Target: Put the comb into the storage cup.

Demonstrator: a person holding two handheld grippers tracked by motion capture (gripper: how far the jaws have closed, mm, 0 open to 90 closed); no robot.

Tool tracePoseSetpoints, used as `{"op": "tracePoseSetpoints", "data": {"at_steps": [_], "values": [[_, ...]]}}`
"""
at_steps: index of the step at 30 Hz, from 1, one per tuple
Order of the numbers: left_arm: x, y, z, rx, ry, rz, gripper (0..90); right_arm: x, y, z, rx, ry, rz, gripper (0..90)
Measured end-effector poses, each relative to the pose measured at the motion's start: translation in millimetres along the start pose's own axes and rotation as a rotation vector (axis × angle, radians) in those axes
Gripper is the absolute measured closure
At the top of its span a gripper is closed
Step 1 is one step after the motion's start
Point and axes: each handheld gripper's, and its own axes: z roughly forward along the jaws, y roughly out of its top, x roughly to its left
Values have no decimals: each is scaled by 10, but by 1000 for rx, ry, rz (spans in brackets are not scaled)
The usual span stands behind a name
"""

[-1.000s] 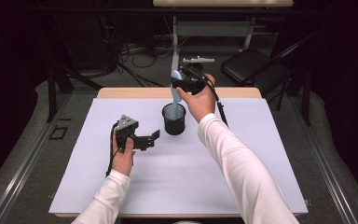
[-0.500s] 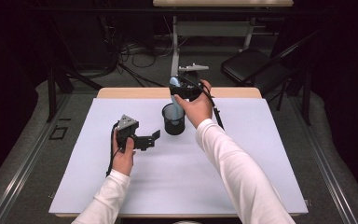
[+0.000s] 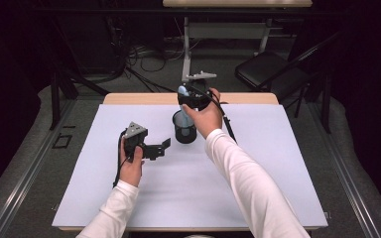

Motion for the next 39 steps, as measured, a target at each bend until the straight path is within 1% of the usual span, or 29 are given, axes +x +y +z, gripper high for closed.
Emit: {"op": "tracePoseSetpoints", "data": {"at_steps": [5,8,12,19,33,34,36,39], "values": [[-2,-1,0,0,-1,0,5,-3,-17,29,12,1,2,510],[-1,-1,1,3,-1,1,5,-12,-40,40,-7,8,8,506],[-4,-2,5,2,0,2,5,-17,-55,38,-16,8,3,499],[-5,-4,11,4,-1,3,5,-17,-56,37,-14,8,-3,478],[-7,-4,12,5,0,5,5,-28,-52,39,-13,5,6,463],[-7,-4,12,5,0,4,5,-29,-52,39,-13,3,9,455],[-7,-4,12,4,0,4,5,-32,-51,42,-19,3,14,411],[-5,-4,12,4,0,4,5,-34,-51,44,-20,2,13,393]]}}
